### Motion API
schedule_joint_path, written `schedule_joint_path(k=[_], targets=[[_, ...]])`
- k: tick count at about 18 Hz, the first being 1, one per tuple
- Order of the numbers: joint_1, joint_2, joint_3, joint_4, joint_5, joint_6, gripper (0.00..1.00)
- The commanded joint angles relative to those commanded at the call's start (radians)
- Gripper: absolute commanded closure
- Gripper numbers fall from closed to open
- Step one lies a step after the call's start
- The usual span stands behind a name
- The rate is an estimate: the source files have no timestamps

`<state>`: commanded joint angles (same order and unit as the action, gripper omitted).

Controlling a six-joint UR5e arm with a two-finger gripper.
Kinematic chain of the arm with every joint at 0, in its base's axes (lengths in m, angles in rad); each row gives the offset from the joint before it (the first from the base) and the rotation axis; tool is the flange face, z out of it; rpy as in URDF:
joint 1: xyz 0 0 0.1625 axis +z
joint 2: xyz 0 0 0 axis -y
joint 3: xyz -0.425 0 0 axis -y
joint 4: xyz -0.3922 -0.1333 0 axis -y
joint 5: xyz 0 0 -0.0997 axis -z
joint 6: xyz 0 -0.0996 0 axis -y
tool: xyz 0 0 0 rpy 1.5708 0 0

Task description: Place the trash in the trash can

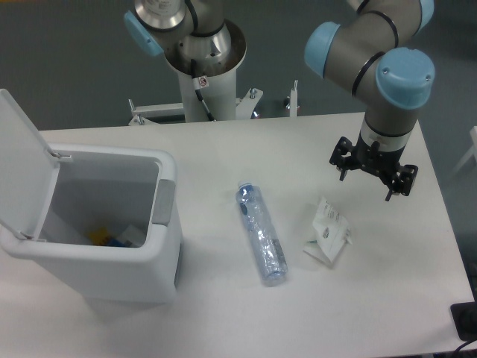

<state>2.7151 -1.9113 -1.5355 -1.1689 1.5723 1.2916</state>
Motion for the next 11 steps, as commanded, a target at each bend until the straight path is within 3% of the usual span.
schedule_joint_path(k=[9, 11], targets=[[-0.012, 0.000, 0.002, -0.003, -0.014, -0.005, 0.00], [-0.029, -0.002, 0.002, -0.003, -0.014, -0.064, 0.00]])
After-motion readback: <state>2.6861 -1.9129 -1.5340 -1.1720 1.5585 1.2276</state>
